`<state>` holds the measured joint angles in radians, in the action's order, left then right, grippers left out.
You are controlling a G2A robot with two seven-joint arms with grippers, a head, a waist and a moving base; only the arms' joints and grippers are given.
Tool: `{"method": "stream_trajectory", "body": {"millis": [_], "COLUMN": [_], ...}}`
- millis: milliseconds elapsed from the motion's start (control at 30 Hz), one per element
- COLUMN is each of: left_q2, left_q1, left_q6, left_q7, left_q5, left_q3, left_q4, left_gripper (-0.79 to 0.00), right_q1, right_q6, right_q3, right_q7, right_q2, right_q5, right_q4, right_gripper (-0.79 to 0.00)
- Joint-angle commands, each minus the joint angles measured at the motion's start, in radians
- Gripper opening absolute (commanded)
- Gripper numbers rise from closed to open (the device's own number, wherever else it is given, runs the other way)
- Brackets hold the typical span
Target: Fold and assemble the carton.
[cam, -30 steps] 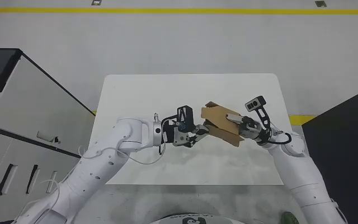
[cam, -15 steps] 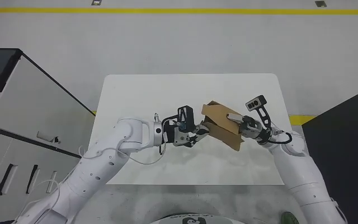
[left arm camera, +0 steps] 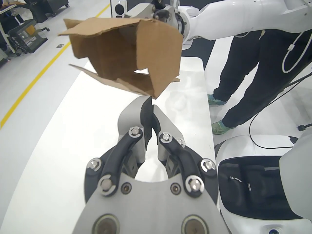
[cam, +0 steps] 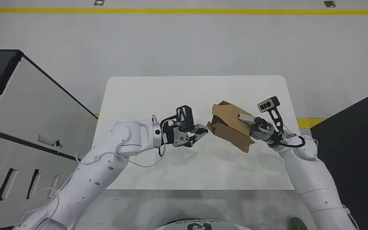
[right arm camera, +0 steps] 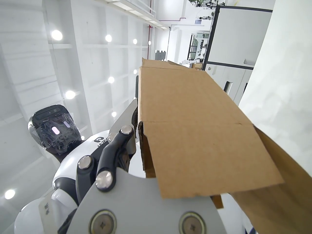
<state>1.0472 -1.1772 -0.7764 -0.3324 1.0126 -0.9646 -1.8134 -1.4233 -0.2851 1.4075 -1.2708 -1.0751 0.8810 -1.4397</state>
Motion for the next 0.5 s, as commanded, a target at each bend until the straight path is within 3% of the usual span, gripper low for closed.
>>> {"method": "stream_trajectory", "body": {"millis": [0, 467], "left_q2": [-0.002, 0.007], "left_q1": [-0.006, 0.005], "left_q6": [0.005, -0.012], "left_q7": [0.003, 0.026], "left_q5": [0.006, 0.003], "left_q3": [-0.008, 0.028], "left_q4": [-0.001, -0.006], "left_gripper": [-0.785, -0.785], "right_q1": [-0.001, -0.003], "right_q6": [0.001, 0.009], "right_q3": [0.000, -0.028], "right_q7": [-0.008, -0.021], "right_q2": [0.000, -0.004], "right_q5": [0.001, -0.024], "right_q4": [-0.001, -0.015], "right_gripper": [-0.785, -0.785]}}
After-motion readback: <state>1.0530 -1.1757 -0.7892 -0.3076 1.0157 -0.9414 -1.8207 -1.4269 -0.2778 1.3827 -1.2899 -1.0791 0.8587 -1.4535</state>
